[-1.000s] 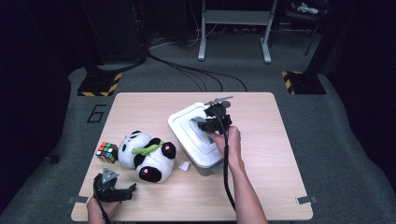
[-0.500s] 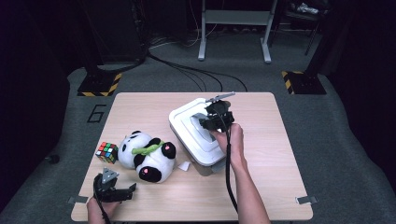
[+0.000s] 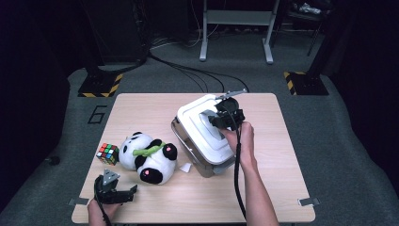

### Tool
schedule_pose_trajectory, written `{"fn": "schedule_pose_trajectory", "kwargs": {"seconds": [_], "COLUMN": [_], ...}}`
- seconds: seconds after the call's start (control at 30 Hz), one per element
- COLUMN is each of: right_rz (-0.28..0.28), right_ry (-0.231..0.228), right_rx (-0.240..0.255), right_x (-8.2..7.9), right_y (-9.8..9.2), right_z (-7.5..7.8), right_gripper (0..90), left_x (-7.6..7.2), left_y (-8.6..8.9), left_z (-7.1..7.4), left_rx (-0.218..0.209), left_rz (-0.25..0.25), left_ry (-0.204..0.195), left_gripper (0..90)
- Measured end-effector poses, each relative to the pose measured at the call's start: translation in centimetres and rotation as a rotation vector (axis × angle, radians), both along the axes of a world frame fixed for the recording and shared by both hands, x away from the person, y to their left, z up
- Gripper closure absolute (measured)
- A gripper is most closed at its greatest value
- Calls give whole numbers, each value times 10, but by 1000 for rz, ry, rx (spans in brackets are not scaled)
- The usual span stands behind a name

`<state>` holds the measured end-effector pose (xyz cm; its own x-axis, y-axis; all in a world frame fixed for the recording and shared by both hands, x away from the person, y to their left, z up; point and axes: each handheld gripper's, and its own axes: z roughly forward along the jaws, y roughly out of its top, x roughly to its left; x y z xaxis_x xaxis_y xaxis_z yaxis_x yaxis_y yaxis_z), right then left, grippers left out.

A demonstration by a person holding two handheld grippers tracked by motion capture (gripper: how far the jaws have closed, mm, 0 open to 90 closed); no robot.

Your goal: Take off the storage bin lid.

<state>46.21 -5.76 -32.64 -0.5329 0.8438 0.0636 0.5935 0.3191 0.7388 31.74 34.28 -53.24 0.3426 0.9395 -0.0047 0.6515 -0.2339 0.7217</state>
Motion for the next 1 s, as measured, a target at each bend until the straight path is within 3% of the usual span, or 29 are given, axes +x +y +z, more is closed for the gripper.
{"fn": "schedule_pose_trajectory", "kwargs": {"seconds": [0.6, 1.0], "right_rz": [-48, -109], "right_ry": [-20, -33], "right_rx": [-12, -17], "right_x": [-2, -1], "right_y": [-30, -58], "right_z": [8, 14], "right_gripper": [668, 667], "left_x": [0, 0], "left_y": [0, 0], "left_z": [0, 0], "left_rx": [-1, 0], "left_rz": [0, 0], "left_ry": [-5, 1], "left_gripper": [2, 2]}}
